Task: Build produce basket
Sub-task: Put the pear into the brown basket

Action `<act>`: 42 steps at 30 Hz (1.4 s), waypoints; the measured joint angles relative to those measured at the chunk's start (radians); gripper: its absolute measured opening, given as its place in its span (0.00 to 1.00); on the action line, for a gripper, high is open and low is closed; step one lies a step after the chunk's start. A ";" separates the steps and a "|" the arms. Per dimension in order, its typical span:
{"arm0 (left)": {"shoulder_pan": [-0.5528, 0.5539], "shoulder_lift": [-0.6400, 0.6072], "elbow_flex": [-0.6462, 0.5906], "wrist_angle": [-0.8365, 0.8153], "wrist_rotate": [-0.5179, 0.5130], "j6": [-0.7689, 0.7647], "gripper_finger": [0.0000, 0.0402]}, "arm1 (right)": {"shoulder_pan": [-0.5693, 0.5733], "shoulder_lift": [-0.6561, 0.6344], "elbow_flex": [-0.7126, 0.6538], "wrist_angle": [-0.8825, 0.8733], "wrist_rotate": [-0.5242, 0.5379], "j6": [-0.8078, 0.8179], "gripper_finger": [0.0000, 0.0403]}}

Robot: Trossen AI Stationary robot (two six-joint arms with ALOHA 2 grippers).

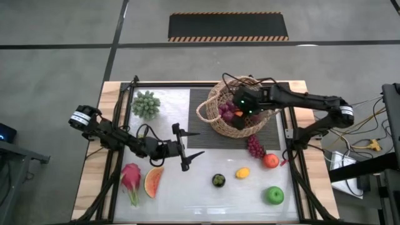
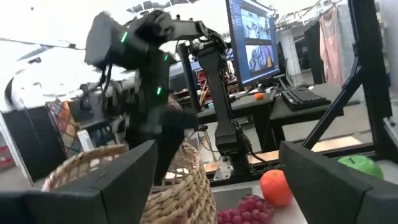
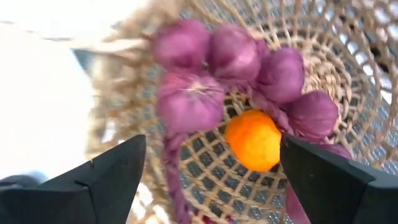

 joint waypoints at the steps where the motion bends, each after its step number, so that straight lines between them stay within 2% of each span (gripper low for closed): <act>1: 0.000 0.000 -0.001 -0.003 -0.001 -0.027 0.79 | 0.015 -0.016 0.004 0.005 0.006 0.000 0.86; 4: 0.000 -0.003 -0.002 -0.054 -0.017 -0.135 0.79 | 0.074 -0.064 0.001 0.036 0.034 0.000 0.85; 8: 0.001 -0.035 0.018 -0.256 -0.051 -0.283 0.79 | 0.201 -0.112 -0.040 0.166 0.139 -0.008 0.84; 13: 0.000 -0.138 0.054 -0.692 -0.075 -0.548 0.79 | 0.363 -0.137 -0.070 0.288 0.277 -0.055 0.83; 17: 0.000 -0.231 0.089 -1.092 -0.075 -0.804 0.79 | 0.451 -0.140 -0.071 0.298 0.379 -0.067 0.83; 21: 0.000 -0.306 0.091 -1.353 -0.074 -1.061 0.79 | 0.513 -0.138 -0.081 0.303 0.445 -0.068 0.82; 26: -0.018 -0.344 0.073 -1.518 -0.011 -1.266 0.79 | 0.559 -0.134 -0.112 0.324 0.477 -0.071 0.82; 34: -0.049 -0.287 0.104 -1.552 0.116 -1.348 0.79 | 0.581 -0.133 -0.161 0.379 0.477 -0.097 0.82; 37: -0.049 -0.268 0.143 -1.709 0.135 -1.426 0.79 | 0.580 -0.133 -0.173 0.399 0.478 -0.108 0.82; 42: -0.043 -0.242 0.234 -2.089 0.132 -1.614 0.79 | 0.580 -0.133 -0.179 0.406 0.478 -0.114 0.82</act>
